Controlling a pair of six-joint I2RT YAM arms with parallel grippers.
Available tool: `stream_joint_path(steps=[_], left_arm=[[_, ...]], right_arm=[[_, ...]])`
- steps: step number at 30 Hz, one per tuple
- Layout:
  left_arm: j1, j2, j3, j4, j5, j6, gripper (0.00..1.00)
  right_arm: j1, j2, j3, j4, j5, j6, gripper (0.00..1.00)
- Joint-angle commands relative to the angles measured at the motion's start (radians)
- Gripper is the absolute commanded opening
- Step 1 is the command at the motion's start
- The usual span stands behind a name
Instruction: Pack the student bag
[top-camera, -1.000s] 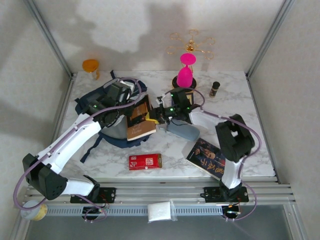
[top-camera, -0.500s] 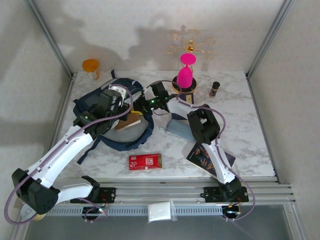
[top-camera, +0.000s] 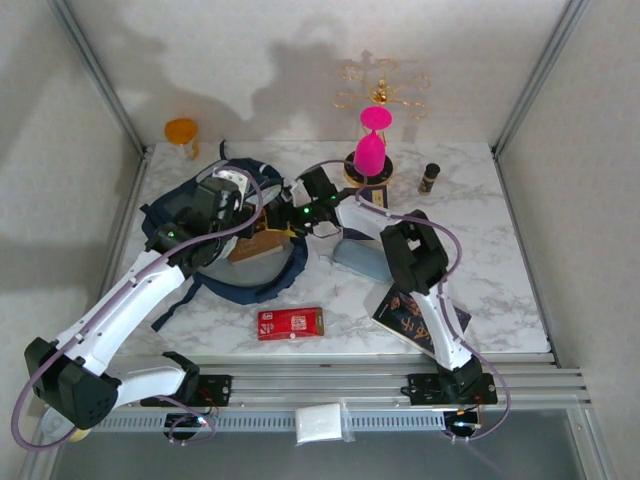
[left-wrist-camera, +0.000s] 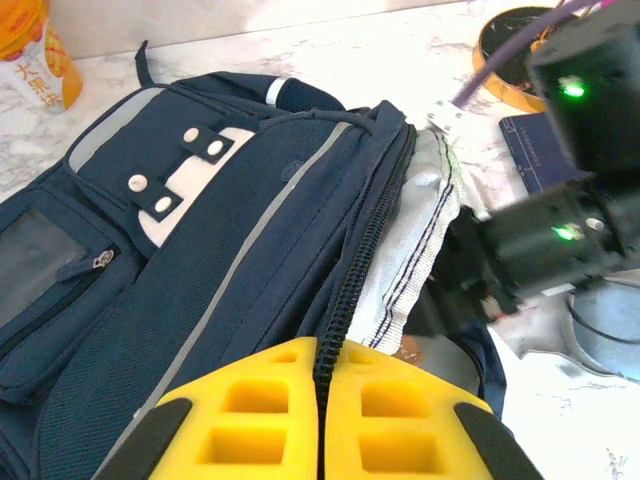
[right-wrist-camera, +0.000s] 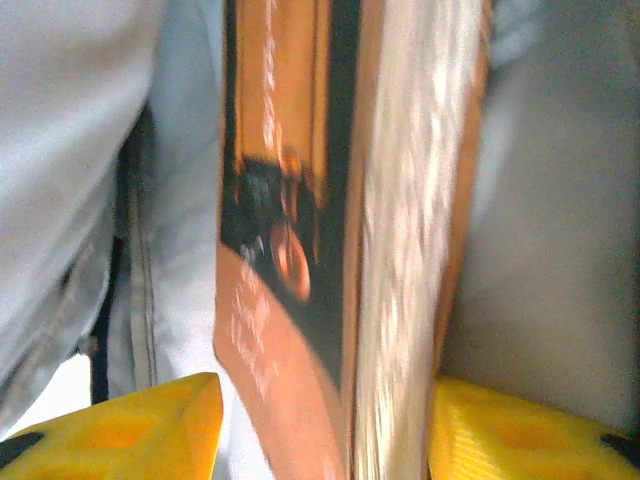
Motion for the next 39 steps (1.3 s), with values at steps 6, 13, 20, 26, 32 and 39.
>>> stream_joint_path(steps=[6, 13, 20, 26, 32, 39], left_arm=[[0.01, -0.025, -0.004, 0.14, 0.037, -0.039, 0.0], [0.009, -0.009, -0.004, 0.147, 0.068, -0.046, 0.0], [0.009, -0.004, 0.007, 0.136, 0.076, -0.04, 0.0], [0.009, -0.002, -0.004, 0.139, 0.073, -0.035, 0.0], [0.009, -0.002, -0.003, 0.15, 0.088, -0.041, 0.0], [0.008, 0.002, 0.0, 0.156, 0.138, -0.049, 0.0]], right_arm=[[0.099, -0.133, -0.199, 0.042, 0.131, 0.099, 0.62], [0.122, -0.043, -0.139, 0.078, 0.198, 0.156, 0.68], [0.133, -0.058, -0.085, -0.082, 0.39, 0.14, 0.78], [0.147, -0.14, -0.138, -0.089, 0.474, 0.124, 0.81], [0.171, -0.135, -0.172, -0.037, 0.438, 0.162, 0.74], [0.181, -0.102, -0.127, 0.056, 0.507, 0.177, 0.52]])
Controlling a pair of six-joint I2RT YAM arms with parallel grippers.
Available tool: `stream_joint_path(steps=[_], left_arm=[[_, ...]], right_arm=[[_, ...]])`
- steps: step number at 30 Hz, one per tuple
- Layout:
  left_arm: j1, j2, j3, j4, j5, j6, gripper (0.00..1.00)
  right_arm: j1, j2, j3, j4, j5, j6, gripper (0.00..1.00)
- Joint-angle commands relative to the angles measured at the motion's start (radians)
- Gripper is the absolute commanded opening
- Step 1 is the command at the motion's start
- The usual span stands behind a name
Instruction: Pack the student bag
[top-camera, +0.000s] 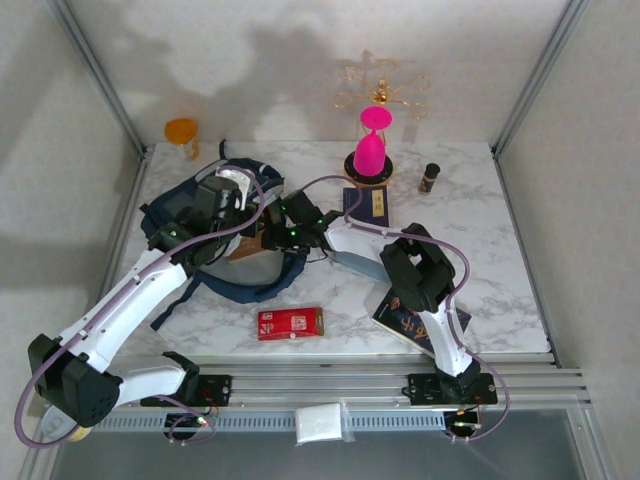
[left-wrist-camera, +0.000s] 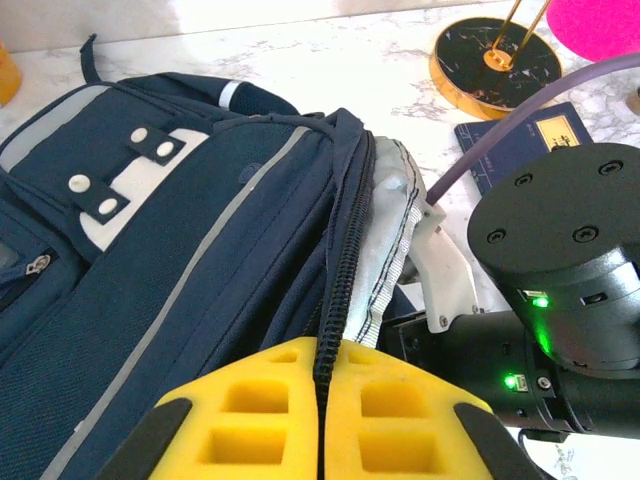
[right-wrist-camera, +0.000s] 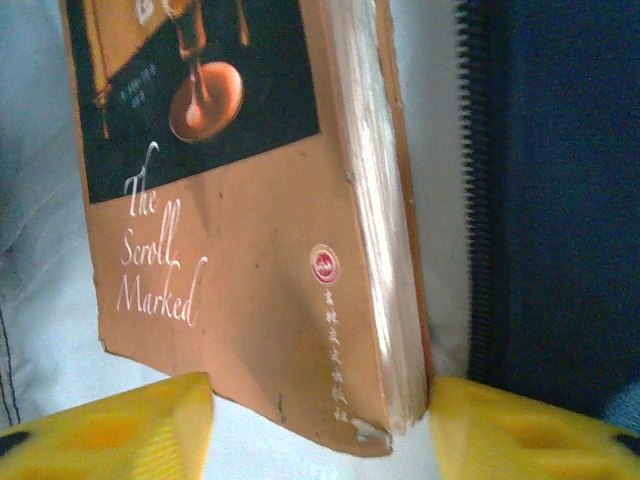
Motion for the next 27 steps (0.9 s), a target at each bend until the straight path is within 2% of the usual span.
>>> stream_joint_path(steps=[1, 3, 5, 8, 11, 12, 16, 18, 21, 24, 27], left_arm=[[0.003, -0.013, 0.017, 0.095, 0.047, -0.021, 0.0], [0.003, -0.024, 0.013, 0.089, 0.051, -0.014, 0.0], [0.002, -0.04, 0.002, 0.09, 0.048, -0.008, 0.0], [0.002, -0.049, -0.003, 0.085, 0.031, -0.015, 0.0], [0.002, -0.043, -0.004, 0.084, 0.025, -0.018, 0.0], [0.002, -0.043, -0.006, 0.084, 0.02, -0.018, 0.0], [0.003, -0.043, -0.006, 0.097, 0.004, -0.018, 0.0], [0.003, -0.041, -0.003, 0.103, 0.01, -0.022, 0.0], [0.003, -0.041, -0.006, 0.113, 0.025, -0.024, 0.0], [0.004, -0.031, -0.003, 0.11, 0.027, -0.024, 0.0], [0.004, -0.023, 0.003, 0.105, 0.031, -0.025, 0.0]], right_arm=[[0.018, 0.019, 0.043, 0.032, 0.103, -0.002, 0.5], [0.015, 0.015, 0.044, 0.081, 0.16, -0.035, 0.46], [0.003, 0.021, 0.031, 0.189, 0.134, -0.082, 0.43], [-0.019, 0.048, 0.081, 0.195, 0.163, -0.142, 0.41], [-0.032, 0.0, 0.016, 0.289, 0.154, -0.172, 0.42], [-0.032, -0.024, -0.016, 0.322, 0.137, -0.184, 0.47], [-0.03, -0.11, -0.122, 0.275, 0.13, -0.095, 0.52], [-0.023, -0.097, -0.123, 0.22, 0.102, -0.043, 0.54], [-0.019, -0.063, -0.097, 0.16, 0.147, -0.056, 0.59], [-0.02, -0.037, -0.086, 0.228, 0.074, -0.098, 0.56], [-0.022, 0.021, -0.021, 0.187, 0.062, -0.127, 0.52]])
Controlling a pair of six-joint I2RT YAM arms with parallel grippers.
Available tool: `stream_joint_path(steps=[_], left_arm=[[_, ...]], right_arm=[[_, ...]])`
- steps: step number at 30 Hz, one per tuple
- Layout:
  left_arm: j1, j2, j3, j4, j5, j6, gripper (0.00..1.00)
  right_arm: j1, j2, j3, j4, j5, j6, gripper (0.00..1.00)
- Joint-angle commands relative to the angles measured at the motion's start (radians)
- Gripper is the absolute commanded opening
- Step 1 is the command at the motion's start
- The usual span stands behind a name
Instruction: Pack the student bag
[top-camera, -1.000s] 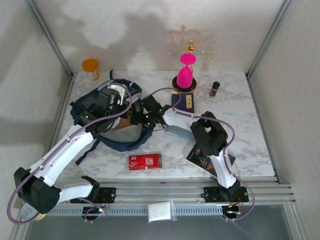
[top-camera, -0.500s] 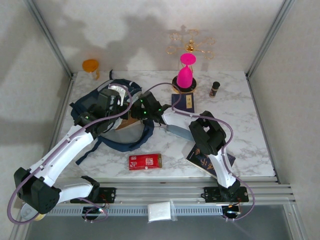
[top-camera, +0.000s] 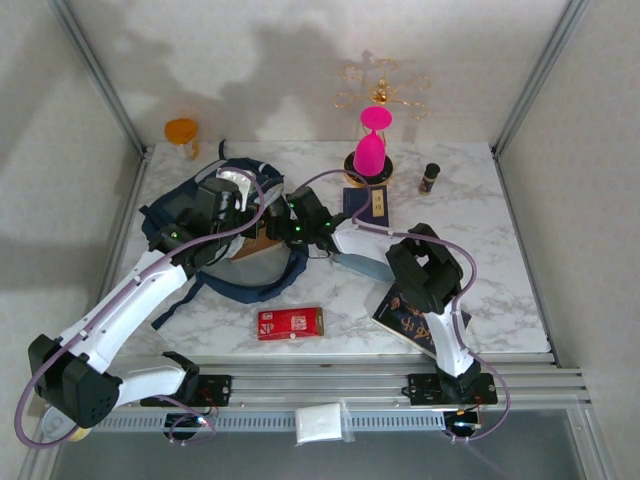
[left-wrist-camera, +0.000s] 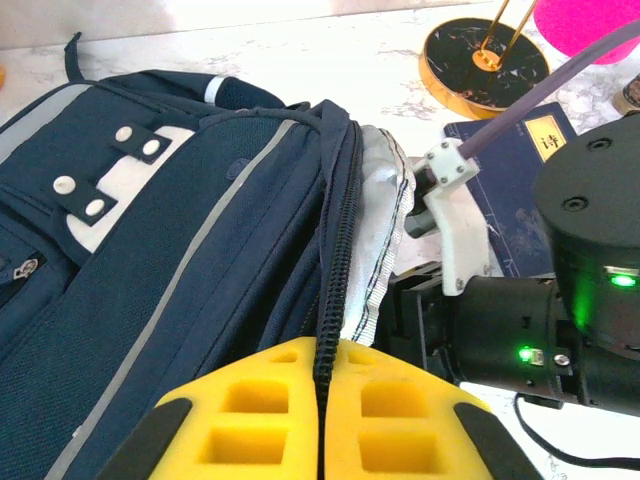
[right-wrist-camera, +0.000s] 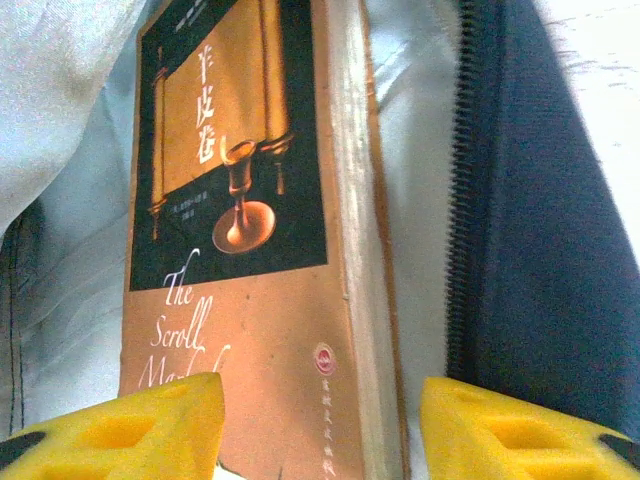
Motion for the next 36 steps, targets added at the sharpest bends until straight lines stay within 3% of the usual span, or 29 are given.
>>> stream_joint_path(steps=[1, 5, 13, 14, 22, 26, 29, 30, 31, 36], left_arm=[[0.004, -0.02, 0.017, 0.093, 0.02, -0.018, 0.0], [0.004, -0.02, 0.014, 0.099, 0.01, -0.016, 0.0], [0.004, -0.021, 0.022, 0.094, -0.002, -0.005, 0.0], [0.004, -0.024, 0.022, 0.095, -0.004, -0.005, 0.0], [0.007, -0.039, 0.0, 0.118, -0.026, -0.009, 0.0], [0.007, -0.04, 0.001, 0.124, -0.028, -0.007, 0.0], [0.007, -0.035, 0.002, 0.125, -0.033, -0.009, 0.0], [0.007, -0.034, 0.002, 0.124, -0.038, -0.01, 0.0], [0.007, -0.031, 0.003, 0.121, -0.039, -0.01, 0.0], [0.009, -0.032, 0.005, 0.122, -0.032, -0.013, 0.0]], right_arm=[[0.002, 0.064, 0.058, 0.004, -0.043, -0.05, 0.48], [0.001, 0.098, 0.078, 0.033, -0.064, -0.095, 0.42], [0.016, 0.025, -0.044, 0.148, -0.174, -0.23, 0.02], [0.013, 0.019, -0.068, 0.168, -0.187, -0.238, 0.0], [0.058, -0.017, -0.141, 0.18, -0.303, -0.371, 0.0], [0.003, 0.046, -0.047, 0.139, -0.234, -0.326, 0.0], [-0.003, 0.074, 0.043, 0.112, -0.141, -0.31, 0.14], [-0.003, 0.065, 0.047, 0.113, -0.119, -0.298, 0.27], [-0.002, 0.047, 0.038, 0.121, -0.118, -0.289, 0.32], [0.031, -0.101, -0.127, 0.107, -0.094, -0.184, 0.38]])
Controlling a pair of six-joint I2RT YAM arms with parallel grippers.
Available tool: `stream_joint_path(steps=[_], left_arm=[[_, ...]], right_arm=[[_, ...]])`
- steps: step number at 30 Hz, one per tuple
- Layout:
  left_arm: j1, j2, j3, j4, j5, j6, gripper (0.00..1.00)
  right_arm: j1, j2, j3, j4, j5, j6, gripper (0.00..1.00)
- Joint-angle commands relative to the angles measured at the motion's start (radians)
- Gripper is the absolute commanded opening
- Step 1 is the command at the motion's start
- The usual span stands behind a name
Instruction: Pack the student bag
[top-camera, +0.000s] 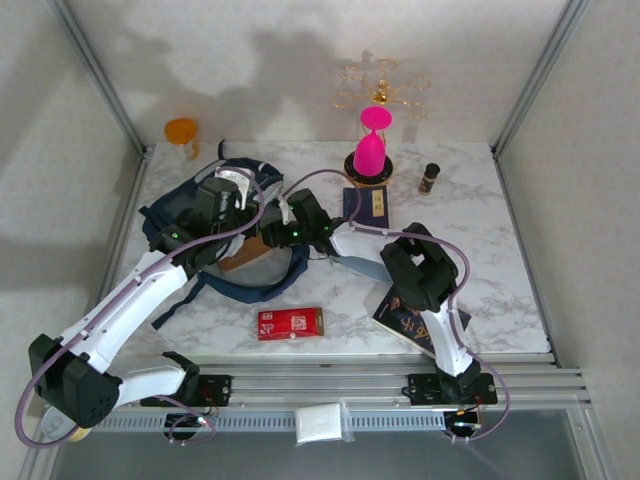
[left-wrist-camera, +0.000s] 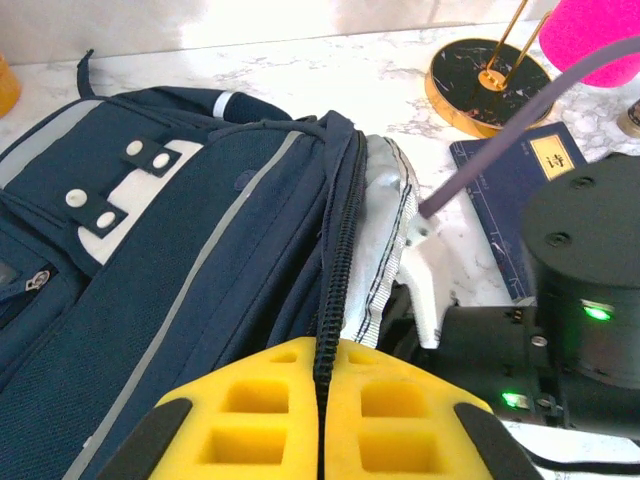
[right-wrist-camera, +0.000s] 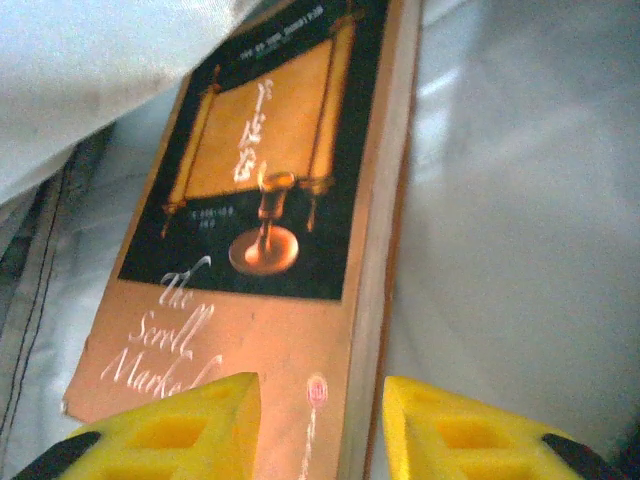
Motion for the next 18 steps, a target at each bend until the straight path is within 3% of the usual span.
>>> stream_joint_path(steps=[1, 5, 10, 18], left_arm=[[0.008, -0.032, 0.015, 0.085, -0.008, -0.014, 0.0], [0.008, -0.033, 0.01, 0.087, -0.003, -0.015, 0.0], [0.008, -0.035, 0.007, 0.077, 0.011, -0.008, 0.0], [0.008, -0.042, 0.005, 0.024, -0.017, -0.007, 0.0]], right_arm=[[0.036, -0.117, -0.098, -0.024, 0.027, 0.105, 0.4], [0.082, -0.129, -0.157, -0.031, 0.005, 0.2, 0.39], [0.106, -0.028, -0.074, -0.059, 0.015, 0.202, 0.27], [0.085, 0.034, 0.062, 0.084, 0.176, 0.096, 0.2]])
